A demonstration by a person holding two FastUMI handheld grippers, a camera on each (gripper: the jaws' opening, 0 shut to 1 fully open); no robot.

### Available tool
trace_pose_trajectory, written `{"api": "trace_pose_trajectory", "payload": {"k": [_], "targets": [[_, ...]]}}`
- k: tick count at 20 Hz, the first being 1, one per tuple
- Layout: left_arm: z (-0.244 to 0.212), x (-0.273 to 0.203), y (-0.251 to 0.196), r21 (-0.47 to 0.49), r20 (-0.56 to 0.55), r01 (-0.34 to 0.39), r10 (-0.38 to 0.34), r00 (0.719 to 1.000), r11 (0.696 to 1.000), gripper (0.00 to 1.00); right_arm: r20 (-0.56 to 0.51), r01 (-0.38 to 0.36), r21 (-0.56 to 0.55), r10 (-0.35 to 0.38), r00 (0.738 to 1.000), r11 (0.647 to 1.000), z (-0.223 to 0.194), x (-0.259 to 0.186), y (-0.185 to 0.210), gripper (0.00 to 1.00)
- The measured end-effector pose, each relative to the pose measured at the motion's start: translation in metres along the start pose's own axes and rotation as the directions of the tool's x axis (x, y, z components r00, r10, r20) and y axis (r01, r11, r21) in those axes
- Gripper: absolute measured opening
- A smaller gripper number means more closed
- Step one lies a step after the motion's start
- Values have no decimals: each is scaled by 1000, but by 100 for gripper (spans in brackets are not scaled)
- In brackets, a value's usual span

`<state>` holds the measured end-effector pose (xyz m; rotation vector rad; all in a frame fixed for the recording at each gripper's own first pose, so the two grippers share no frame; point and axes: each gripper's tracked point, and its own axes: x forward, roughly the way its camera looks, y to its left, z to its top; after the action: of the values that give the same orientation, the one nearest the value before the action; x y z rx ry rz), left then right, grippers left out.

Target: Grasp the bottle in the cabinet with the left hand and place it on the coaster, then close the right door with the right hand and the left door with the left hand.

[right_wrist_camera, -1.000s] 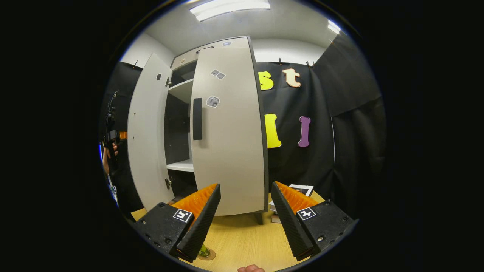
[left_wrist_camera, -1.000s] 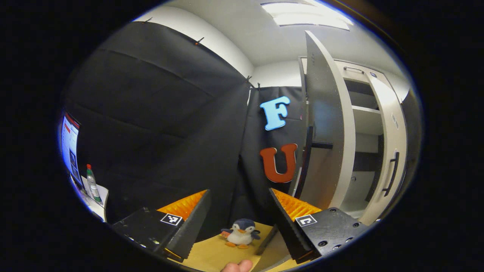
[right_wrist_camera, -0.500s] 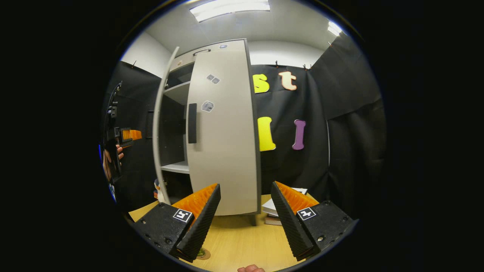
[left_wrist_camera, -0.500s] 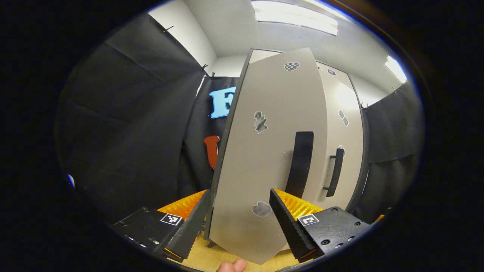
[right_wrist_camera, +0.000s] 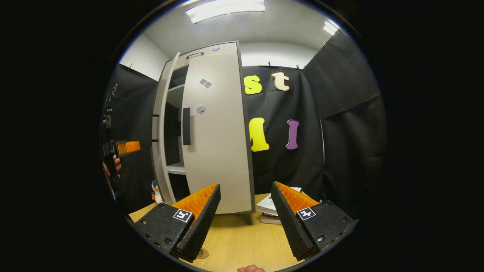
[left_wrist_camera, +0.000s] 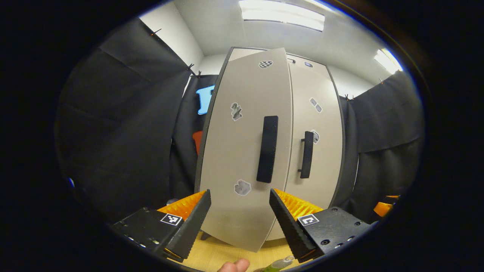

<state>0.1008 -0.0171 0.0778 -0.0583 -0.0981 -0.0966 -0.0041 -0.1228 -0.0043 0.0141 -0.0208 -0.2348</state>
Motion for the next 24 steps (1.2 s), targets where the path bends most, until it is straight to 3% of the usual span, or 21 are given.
{"api": "trace_pose_trajectory", "payload": {"k": [9,11,13,15,22,23,24], "targets": [[-83,-64,-38,36,-39,-13,14,999,999,95,-15,-77,-2,77,997,997,-3,-8,33,83],[-87,-75,-36,73,-33,-33,36,999,997,95,-53,-114,-14,113,992,993,-14,-11,42,83],[-91,-82,-37,98,-38,-32,36,999,995,94,-54,-80,-17,79,995,997,-17,-15,36,83],[-87,-83,-38,95,-31,-26,29,999,995,95,-31,-59,3,59,998,998,-12,-15,36,83],[-82,-81,-34,104,-19,-35,37,999,994,95,-52,-95,-2,95,994,995,-15,0,45,83],[-81,-81,-33,99,-13,-35,37,999,994,99,-50,-97,-4,97,994,995,-14,2,46,83],[-80,-80,-33,94,-11,-36,37,999,995,95,-49,-100,-3,100,994,995,-14,3,47,83]]}}
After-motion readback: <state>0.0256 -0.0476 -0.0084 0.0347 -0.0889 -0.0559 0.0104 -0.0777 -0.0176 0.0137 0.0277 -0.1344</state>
